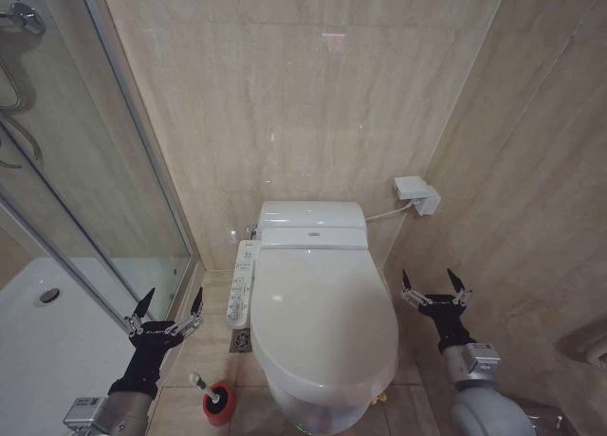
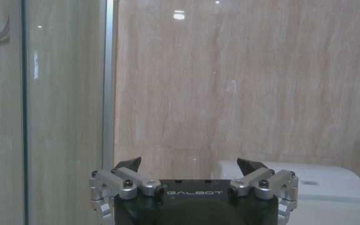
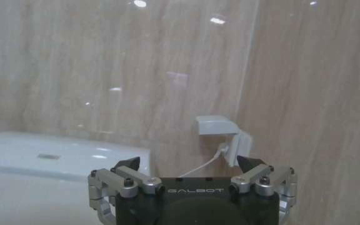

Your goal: Open the toilet lid, clean the toilet bowl with a toilet brush, close the toilet lid, and flush.

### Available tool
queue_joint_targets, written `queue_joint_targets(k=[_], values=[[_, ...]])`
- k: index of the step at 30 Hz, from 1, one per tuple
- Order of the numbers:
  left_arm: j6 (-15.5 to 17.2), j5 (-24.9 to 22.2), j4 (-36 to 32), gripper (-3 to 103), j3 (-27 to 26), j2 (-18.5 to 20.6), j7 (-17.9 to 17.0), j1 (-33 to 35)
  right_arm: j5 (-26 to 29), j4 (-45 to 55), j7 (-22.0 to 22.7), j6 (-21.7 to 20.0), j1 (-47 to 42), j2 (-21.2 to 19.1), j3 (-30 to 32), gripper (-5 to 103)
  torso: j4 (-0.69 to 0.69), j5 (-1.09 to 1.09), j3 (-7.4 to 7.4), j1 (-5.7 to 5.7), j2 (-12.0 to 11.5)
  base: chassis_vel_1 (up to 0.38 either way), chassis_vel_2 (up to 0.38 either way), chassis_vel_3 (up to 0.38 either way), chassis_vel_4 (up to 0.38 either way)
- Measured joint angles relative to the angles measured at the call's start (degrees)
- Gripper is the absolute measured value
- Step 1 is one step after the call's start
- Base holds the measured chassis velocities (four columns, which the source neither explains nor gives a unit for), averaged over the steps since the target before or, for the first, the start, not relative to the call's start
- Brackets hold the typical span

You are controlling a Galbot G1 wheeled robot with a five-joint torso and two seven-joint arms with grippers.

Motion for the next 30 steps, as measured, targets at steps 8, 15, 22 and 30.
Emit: queue_joint_targets(k=[8,15,22,30], values=[[0.0,0.0,0.0,100,0.0,0.0,0.0,0.0,0.4,1.1,-2.1,-1.1,-1.1,1.1,0.1,100,0.00,0.00,0.00,0.00,0.0,0.000,0.000,0.000,0.000],[0.0,0.0,0.0,100,0.0,0.0,0.0,0.0,0.5,2.8,-1.9,-1.3,-1.9,2.3,0.1,100,0.00,0.00,0.00,0.00,0.0,0.000,0.000,0.000,0.000],[0.0,0.0,0.0,100,0.0,0.0,0.0,0.0,0.6,3.8,-1.4,-1.8,-2.1,2.9,0.2,100,0.00,0.00,0.00,0.00,0.0,0.000,0.000,0.000,0.000],[0.0,0.0,0.0,100,0.0,0.0,0.0,0.0,0.6,3.8,-1.3,-1.9,-2.2,2.9,0.2,100,0.00,0.00,0.00,0.00,0.0,0.000,0.000,0.000,0.000]])
